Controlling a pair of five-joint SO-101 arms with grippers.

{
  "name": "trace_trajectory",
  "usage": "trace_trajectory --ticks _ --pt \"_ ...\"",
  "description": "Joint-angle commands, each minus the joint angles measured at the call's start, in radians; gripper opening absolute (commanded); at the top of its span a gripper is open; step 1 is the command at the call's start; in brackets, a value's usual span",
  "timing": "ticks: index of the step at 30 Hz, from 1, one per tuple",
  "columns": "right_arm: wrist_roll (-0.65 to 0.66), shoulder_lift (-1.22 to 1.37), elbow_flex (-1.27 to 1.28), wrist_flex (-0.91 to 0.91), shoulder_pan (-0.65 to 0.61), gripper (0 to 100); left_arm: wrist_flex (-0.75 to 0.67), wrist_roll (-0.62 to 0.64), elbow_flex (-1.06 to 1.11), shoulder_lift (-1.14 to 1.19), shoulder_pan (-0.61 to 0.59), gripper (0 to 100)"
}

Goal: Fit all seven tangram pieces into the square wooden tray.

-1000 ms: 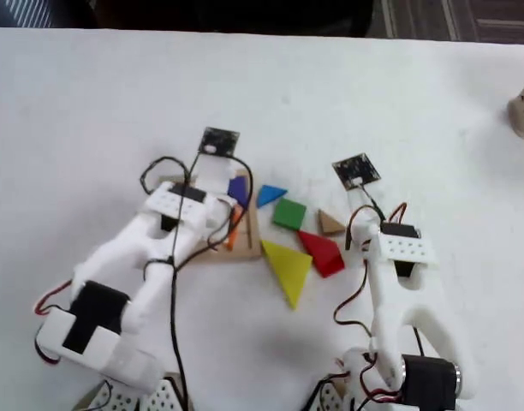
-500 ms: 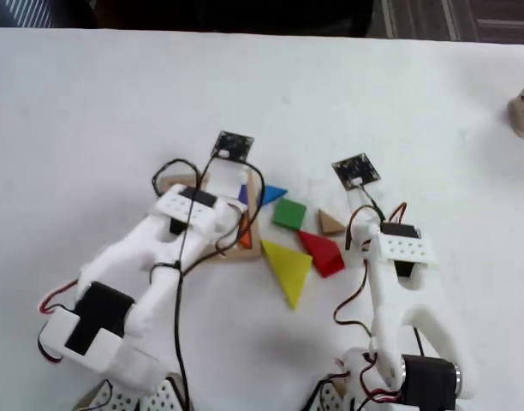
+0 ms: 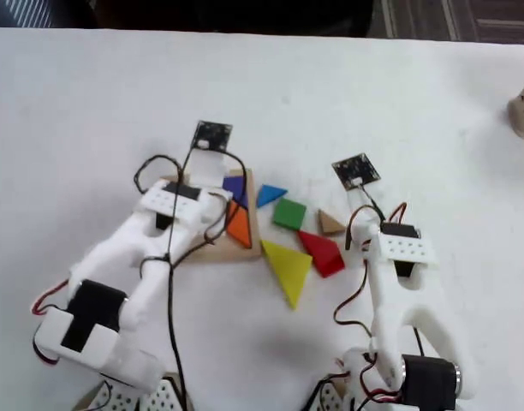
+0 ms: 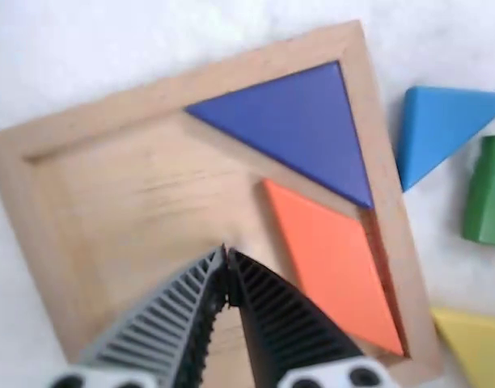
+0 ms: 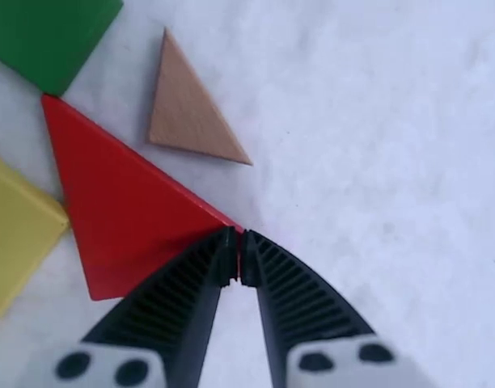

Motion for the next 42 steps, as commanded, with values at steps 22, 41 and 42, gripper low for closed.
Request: trace_trajectory --ticks 22,41,42 --pt "0.012 -0.033 0.002 -0.008 0.013 1.8 0.08 0.124 -0.229 0.18 0.071 2" --pt "0.012 -0.033 0.002 -0.008 0.013 1.8 0.127 0.126 -0.236 0.179 0.12 2" --pt "0.012 -0.033 0.002 -0.008 0.013 1.8 0.124 0.126 -0.236 0.179 0.127 2"
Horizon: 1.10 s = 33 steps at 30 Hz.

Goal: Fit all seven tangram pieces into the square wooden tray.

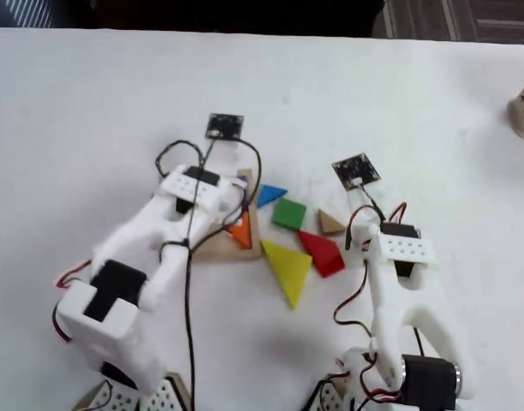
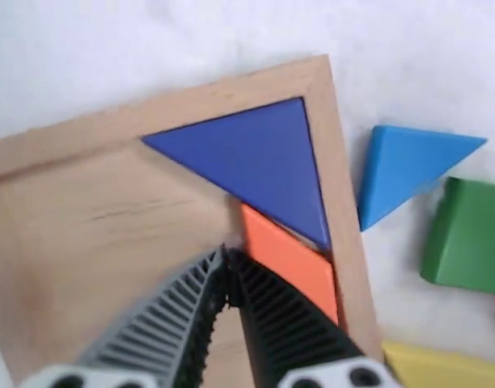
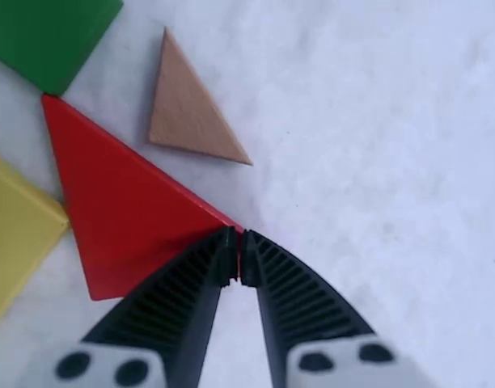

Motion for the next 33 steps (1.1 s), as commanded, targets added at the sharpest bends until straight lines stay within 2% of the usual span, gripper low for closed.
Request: trace_trajectory --ticks 1,6,17,25,33 --pt "0.012 -0.033 0.002 -0.008 0.013 1.8 0.012 0.017 -0.023 0.002 0.054 2" --pt "0.012 -0.033 0.002 -0.008 0.013 1.8 0.011 0.094 -0.041 0.007 0.054 2" --pt "0.012 -0.033 0.002 -0.008 0.013 1.8 0.023 0.098 -0.043 0.001 0.048 2" --pt "0.012 -0.031 0.002 -0.008 0.013 1.8 0.132 0.092 -0.04 -0.111 0.027 2" --pt "0.012 -0.03 0.002 -0.008 0.013 1.8 0.012 0.092 0.133 -0.14 0.045 2"
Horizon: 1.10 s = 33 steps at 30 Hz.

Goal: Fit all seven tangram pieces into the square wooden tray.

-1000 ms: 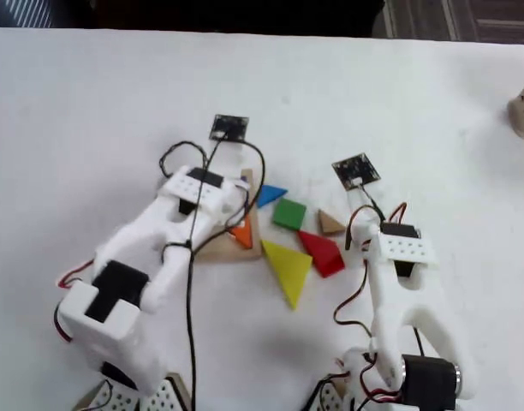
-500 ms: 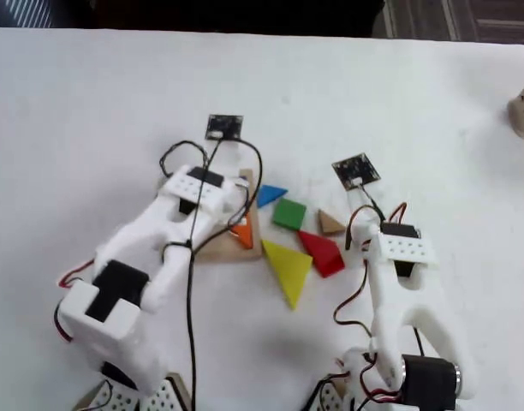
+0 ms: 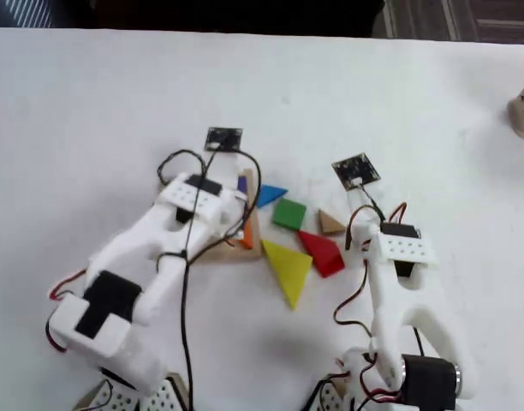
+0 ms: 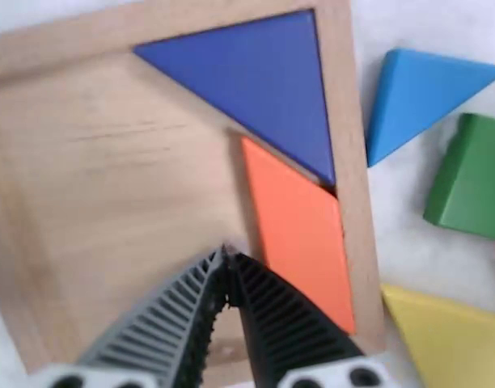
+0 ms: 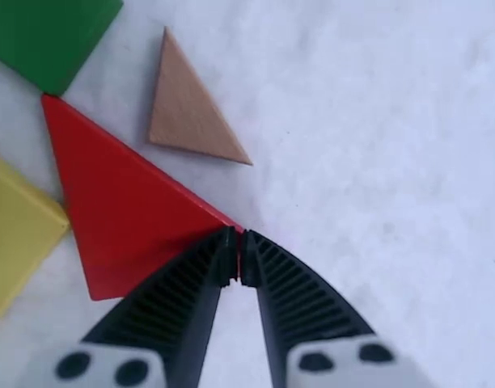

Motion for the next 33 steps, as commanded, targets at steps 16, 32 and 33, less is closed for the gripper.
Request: trace_trajectory --ticks 16,32,33 --pt "0.012 -0.03 0.002 -0.008 0.013 1.8 -0.141 0.018 0.029 -0.044 0.077 2" --pt "0.012 -0.031 0.002 -0.008 0.013 1.8 -0.046 0.012 0.037 -0.131 0.015 2" --pt "0.012 -0.031 0.002 -0.008 0.013 1.8 -0.021 0.012 0.037 -0.15 0.002 2"
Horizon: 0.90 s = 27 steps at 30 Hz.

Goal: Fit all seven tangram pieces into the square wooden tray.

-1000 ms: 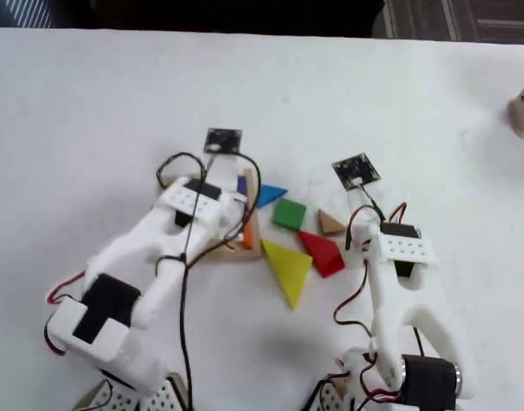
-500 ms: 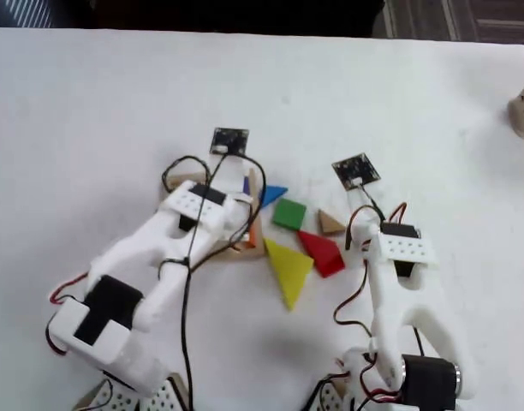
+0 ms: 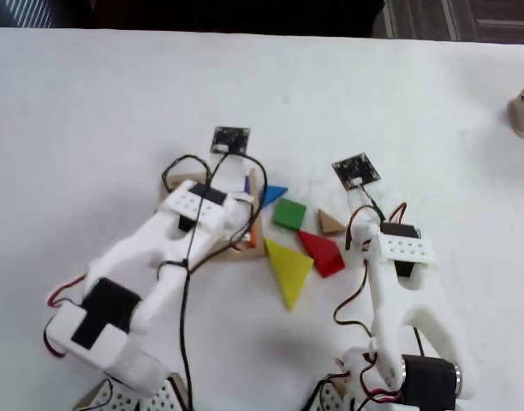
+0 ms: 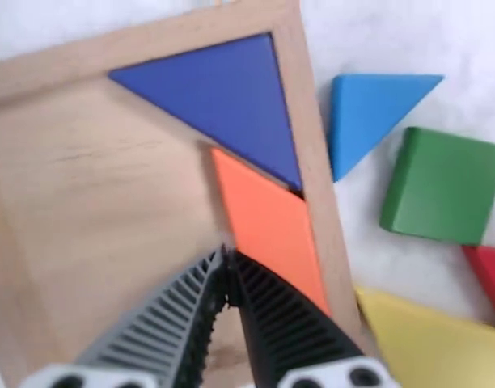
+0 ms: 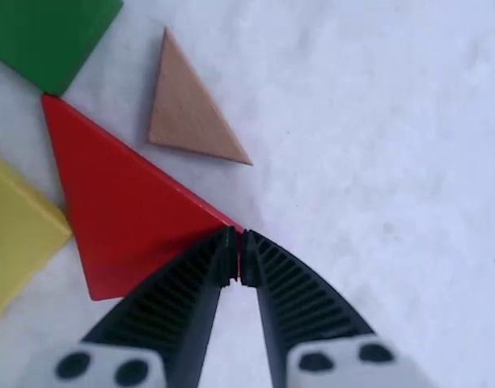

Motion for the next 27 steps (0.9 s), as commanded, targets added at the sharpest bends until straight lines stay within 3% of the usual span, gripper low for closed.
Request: trace_trajectory --ticks 1,6,9,13,17,23,27 --pt "0.012 -0.031 0.002 -0.008 0.013 1.8 0.078 0.006 -0.005 -0.102 -0.051 2" --pt "0.012 -0.03 0.0 -0.008 0.012 1.8 0.147 -0.002 -0.005 -0.157 -0.125 2" --pt "0.012 -0.03 -0.002 -0.015 0.008 1.8 0.137 -0.103 0.025 -0.177 -0.2 2" --pt "0.011 -0.03 -0.002 -0.015 0.007 1.8 0.086 -0.235 0.101 -0.242 -0.315 2" --pt "0.005 -0.03 -0.002 -0.015 0.005 1.8 0.017 -0.288 0.222 -0.354 -0.39 2" --pt "0.005 -0.038 -0.015 0.001 0.012 1.8 -0.169 -0.391 0.446 -0.472 -0.447 2" --pt "0.003 -0.038 -0.11 0.151 0.007 1.8 -0.193 -0.416 0.471 -0.483 -0.455 2"
